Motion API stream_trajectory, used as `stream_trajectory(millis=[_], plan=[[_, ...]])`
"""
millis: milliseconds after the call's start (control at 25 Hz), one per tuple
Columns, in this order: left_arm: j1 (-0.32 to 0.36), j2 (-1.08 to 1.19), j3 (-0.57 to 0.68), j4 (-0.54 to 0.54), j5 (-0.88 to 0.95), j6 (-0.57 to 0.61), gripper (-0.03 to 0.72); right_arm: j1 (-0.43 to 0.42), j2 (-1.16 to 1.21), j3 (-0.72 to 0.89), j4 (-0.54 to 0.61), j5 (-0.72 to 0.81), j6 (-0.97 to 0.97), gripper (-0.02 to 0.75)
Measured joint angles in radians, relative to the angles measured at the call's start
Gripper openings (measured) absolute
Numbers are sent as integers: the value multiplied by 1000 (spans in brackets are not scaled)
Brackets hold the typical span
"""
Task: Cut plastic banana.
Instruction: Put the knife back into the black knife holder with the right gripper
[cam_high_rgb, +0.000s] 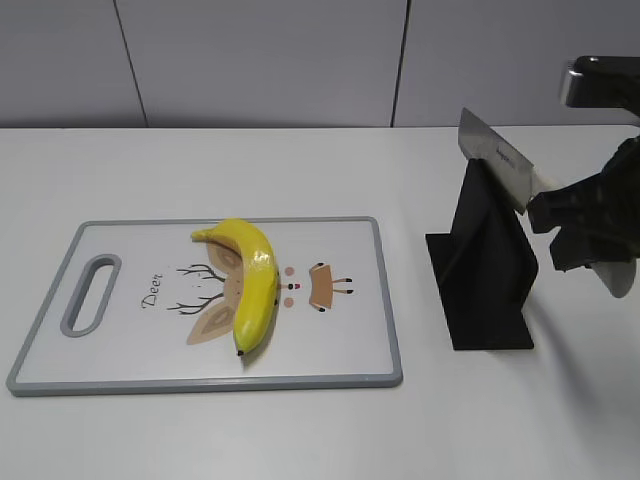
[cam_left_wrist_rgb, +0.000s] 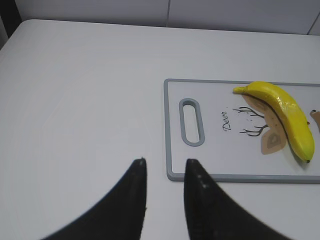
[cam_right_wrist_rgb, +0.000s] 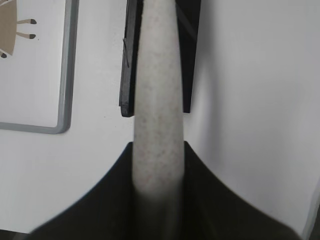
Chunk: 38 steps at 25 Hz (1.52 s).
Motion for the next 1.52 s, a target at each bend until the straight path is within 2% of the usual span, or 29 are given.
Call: stream_trajectory(millis=[320, 520, 720, 800, 960, 1040, 1120, 1320, 1520], plan=[[0, 0, 0, 0, 0, 1, 233, 0, 27, 0, 4, -1, -5, 162], [0, 0, 0, 0, 0, 1, 232, -1, 59, -1, 68, 7, -26, 162], [0, 0, 0, 0, 0, 1, 232, -2, 73, -1, 80, 12, -31, 164], [0, 0, 0, 0, 0, 1, 232, -2, 74, -1, 92, 12, -50, 221], [0, 0, 0, 0, 0, 1, 232, -2, 74, -1, 105, 6, -71, 514], [0, 0, 0, 0, 0, 1, 232, -2, 74, -1, 106, 1, -83, 615], [0, 0, 0, 0, 0, 1, 232, -2, 72, -1, 108, -3, -96, 648], [0, 0, 0, 0, 0, 1, 232, -2, 17, -1, 117, -19, -165, 657], [0, 0, 0, 0, 0, 1, 232, -2, -123, 0, 198, -3, -332, 657]])
